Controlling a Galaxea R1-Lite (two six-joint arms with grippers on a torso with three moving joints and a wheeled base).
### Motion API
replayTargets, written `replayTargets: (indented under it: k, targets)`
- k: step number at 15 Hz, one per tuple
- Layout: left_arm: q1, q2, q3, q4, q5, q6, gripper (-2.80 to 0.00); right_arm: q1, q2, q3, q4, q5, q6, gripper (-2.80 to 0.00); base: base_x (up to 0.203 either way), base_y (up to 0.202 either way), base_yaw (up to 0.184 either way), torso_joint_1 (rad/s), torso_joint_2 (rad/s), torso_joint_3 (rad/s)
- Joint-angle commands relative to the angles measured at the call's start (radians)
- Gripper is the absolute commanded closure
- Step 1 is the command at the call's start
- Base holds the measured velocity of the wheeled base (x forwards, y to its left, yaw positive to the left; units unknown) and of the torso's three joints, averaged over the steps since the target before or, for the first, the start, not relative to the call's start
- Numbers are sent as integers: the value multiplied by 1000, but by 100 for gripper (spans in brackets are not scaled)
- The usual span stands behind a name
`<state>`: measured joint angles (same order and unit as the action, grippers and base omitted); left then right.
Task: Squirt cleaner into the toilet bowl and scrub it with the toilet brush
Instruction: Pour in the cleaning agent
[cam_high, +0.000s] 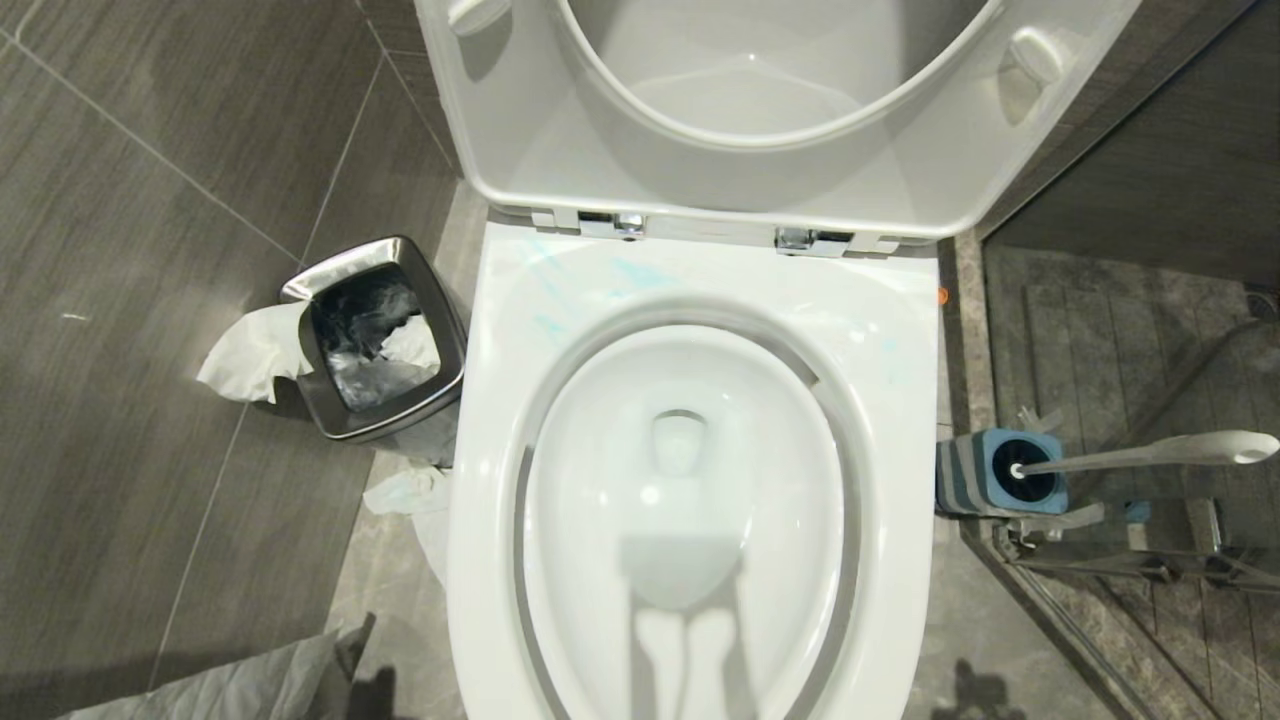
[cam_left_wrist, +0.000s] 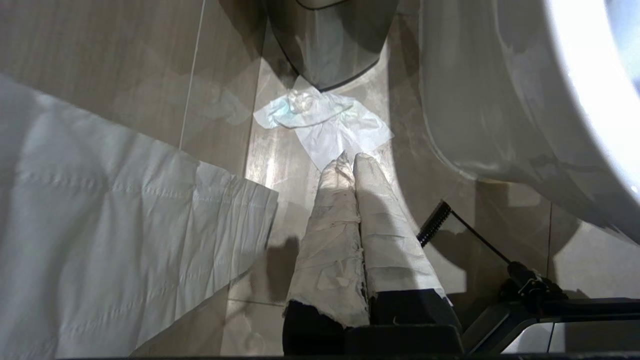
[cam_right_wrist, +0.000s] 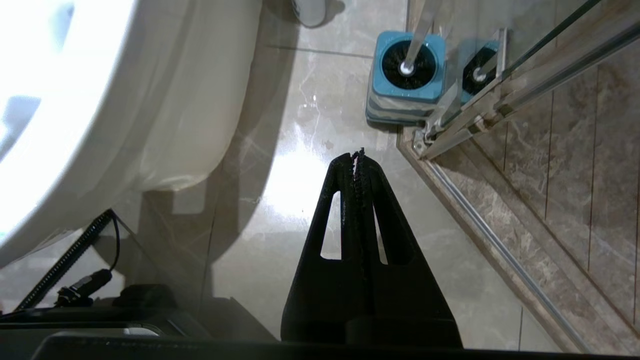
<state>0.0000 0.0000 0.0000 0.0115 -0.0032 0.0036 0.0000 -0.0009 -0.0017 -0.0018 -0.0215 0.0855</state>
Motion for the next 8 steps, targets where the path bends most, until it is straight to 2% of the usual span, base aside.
replayTargets:
  k: [1,8]
  targets:
    - [0,0,0,1,0,-1,0,0,1,0,0,0,0,0,0,0,0,2,5,-207]
    - [0,2,2,1,2,-1,0,0,-1,0,0,0,0,0,0,0,0,3,4,-197]
